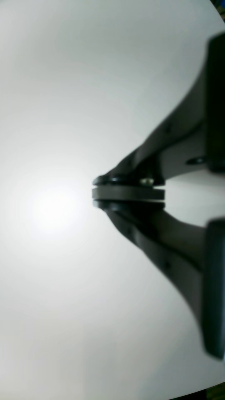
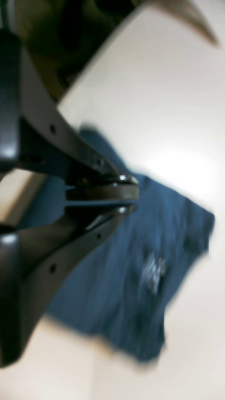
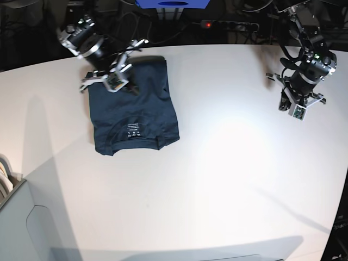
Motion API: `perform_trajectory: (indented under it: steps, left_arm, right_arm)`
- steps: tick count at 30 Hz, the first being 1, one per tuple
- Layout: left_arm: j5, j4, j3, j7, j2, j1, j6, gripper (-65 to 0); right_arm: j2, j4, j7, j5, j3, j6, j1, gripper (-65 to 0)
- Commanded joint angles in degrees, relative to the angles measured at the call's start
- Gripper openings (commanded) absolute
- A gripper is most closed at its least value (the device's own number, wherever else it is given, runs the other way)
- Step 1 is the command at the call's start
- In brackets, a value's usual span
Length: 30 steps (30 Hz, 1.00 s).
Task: Fold the T-shirt properly
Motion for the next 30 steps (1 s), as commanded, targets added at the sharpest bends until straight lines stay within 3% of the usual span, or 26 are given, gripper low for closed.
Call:
perform_trajectory:
  steps: [1, 7, 12, 22, 27, 30]
  left_arm:
    - [-0.74, 0.93, -0.49, -0.76, -0.76, -0.24, -0.08, -65.0]
    - [-1.09, 0.93, -0.49, -1.2, -0.67, 1.26, -0.08, -65.0]
    - [-1.09, 0.93, -0.4, -1.12, -0.67, 1.43, -0.08, -65.0]
    - [-1.09, 0.93, -0.49, -1.29, -0.67, 2.66, -0.08, -65.0]
    - [-1.09, 0.93, -0.49, -1.29, -0.58, 2.93, -0.08, -65.0]
    - [-1.17, 1.2, -0.49, -1.29, -0.58, 3.19, -0.08, -65.0]
  right_arm:
    - [0.25, 0.53, 0.79, 0.33, 2.28, 1.04, 0.69, -65.0]
    - [2.01, -5.01, 0.97, 0.42, 11.42, 1.04, 3.59, -65.0]
    - [3.94, -9.49, 1.05, 0.42, 11.86, 1.04, 4.21, -65.0]
    - [3.77, -14.24, 1.05, 0.42, 11.86, 1.04, 4.21, -65.0]
    - [3.77, -12.04, 1.14, 0.51, 12.48, 1.04, 3.77, -65.0]
    - [3.59, -8.96, 1.14, 3.85, 16.61, 1.04, 3.85, -65.0]
